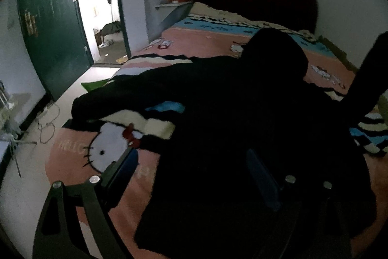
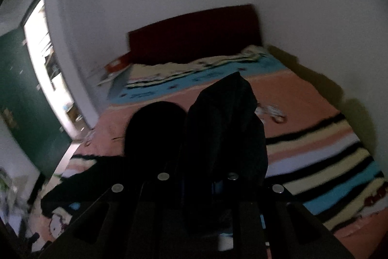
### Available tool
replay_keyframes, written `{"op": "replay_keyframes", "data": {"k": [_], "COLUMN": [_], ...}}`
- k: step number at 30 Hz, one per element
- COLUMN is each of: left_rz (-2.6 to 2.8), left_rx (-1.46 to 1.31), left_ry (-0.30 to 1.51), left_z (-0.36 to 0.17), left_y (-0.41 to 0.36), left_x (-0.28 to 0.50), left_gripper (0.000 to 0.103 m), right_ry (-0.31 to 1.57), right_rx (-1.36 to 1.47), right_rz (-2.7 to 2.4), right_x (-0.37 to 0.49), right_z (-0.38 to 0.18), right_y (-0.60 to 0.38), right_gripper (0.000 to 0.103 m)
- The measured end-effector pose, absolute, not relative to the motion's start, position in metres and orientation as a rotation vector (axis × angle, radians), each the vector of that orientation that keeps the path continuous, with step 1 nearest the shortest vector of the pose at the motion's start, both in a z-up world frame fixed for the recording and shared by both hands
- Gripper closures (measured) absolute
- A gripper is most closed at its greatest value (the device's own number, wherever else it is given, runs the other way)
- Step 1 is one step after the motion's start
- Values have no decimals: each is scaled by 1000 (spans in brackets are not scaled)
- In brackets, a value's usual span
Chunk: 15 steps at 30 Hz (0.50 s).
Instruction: Fold large clothes
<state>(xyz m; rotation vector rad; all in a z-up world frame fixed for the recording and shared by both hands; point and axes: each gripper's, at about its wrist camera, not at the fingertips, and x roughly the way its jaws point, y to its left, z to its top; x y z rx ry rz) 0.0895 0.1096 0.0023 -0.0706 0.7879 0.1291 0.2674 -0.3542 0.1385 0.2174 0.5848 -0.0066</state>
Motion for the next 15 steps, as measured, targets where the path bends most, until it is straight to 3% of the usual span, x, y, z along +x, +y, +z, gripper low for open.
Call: {"op": "replay_keyframes", "data": {"k": [7,15], "left_rz": [168,253], "left_rx": [-142,-223], "left_ry": [787,802], "left_z": [-10,-33], "left_y": [165,230], "left_x": [72,60], "left_gripper": [12,12], "right_ry": [635,756], "right_rx": [100,11], "right_rz": [128,215], "right_x": [292,324], "right_z": [133,72], "right_y": [-227,-120], "right_gripper": [89,89]}}
